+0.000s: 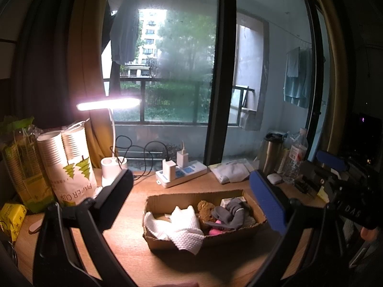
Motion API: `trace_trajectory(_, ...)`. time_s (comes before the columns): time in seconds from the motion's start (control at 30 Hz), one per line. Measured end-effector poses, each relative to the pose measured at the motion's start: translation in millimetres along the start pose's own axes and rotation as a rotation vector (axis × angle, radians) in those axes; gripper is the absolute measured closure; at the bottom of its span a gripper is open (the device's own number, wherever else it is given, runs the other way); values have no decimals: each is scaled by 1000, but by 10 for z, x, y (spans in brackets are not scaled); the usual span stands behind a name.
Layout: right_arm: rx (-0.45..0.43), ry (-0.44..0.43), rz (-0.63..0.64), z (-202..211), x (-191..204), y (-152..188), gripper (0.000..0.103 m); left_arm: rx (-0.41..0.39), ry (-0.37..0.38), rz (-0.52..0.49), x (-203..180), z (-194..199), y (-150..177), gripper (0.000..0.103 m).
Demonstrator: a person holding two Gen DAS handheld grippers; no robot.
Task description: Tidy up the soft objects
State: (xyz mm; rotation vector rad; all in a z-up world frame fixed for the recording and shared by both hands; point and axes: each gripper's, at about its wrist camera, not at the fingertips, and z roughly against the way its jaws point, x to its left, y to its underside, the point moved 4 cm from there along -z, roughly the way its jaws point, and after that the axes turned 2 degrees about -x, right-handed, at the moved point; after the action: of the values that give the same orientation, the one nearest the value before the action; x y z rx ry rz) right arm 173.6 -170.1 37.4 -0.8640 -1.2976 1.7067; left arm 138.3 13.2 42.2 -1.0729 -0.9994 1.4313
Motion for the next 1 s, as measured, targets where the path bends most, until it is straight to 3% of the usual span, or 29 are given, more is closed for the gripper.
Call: trace_trajectory(1.0,-1,0,-1,-1,-8,2,39,3,-3,1,7,-16,17,4)
